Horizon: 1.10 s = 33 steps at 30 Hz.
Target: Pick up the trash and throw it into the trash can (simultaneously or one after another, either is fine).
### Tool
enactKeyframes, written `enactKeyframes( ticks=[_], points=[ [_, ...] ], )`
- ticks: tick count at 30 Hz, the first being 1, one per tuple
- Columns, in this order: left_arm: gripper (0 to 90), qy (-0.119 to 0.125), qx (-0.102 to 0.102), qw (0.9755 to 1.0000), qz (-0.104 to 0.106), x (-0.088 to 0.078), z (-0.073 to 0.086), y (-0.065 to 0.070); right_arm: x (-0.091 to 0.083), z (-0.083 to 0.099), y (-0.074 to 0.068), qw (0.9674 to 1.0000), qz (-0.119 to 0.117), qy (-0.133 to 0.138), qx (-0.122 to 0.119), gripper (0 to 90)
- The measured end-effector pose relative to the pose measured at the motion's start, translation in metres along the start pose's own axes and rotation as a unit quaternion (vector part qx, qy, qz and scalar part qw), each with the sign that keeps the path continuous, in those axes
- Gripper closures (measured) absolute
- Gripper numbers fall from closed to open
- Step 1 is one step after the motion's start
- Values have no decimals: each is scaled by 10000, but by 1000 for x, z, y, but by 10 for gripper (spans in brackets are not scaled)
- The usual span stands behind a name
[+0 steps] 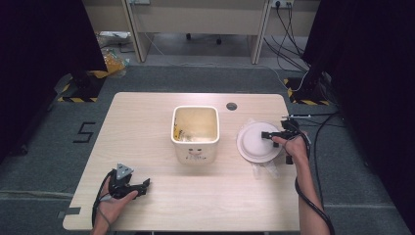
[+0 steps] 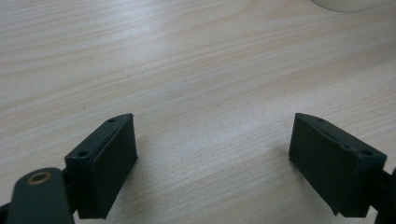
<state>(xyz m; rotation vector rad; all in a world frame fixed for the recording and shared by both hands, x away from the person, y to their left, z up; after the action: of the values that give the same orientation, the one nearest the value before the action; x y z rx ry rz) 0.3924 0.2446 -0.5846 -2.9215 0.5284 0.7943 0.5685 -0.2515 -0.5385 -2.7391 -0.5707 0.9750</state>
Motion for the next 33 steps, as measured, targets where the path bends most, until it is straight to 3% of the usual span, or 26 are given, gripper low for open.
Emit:
enactKeyframes(
  ticks=[2, 9, 14, 19, 24, 33],
  points=[
    [143, -10, 11, 10000, 2, 0, 0, 0, -3, 6, -9, 9999, -154, -65, -40, 208],
    [143, -9, 11, 10000, 1, 0, 0, 0, -21, 28, -30, 9991, -344, -90, -246, 212],
    [143, -9, 12, 10000, 0, 0, 0, 0, -39, 47, -43, 9990, -410, -40, -190, 213],
    [142, -9, 10, 10000, -11, 0, 0, 0, -56, 64, -51, 9991, -406, 122, -80, 214],
    [142, -8, 10, 10000, -16, 0, 0, 0, -72, 80, -62, 9988, -403, 234, -136, 214],
    [142, -9, 7, 10000, -16, 0, 0, 0, -89, 96, -67, 9985, -299, 469, -23, 202]
  ],
)
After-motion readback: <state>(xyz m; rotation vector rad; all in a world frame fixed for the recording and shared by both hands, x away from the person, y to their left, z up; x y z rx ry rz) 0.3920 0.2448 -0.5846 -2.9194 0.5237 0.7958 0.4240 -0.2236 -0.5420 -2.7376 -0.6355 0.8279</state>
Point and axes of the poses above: each handheld gripper's, and its own axes: x roughly forward along the jaws, z roughly out of its underside, y roughly to its right, the point moved 9 cm from there along x, roughly forward along the jaws, and after that the axes turned 12 degrees about y, right-handed, at the moved point
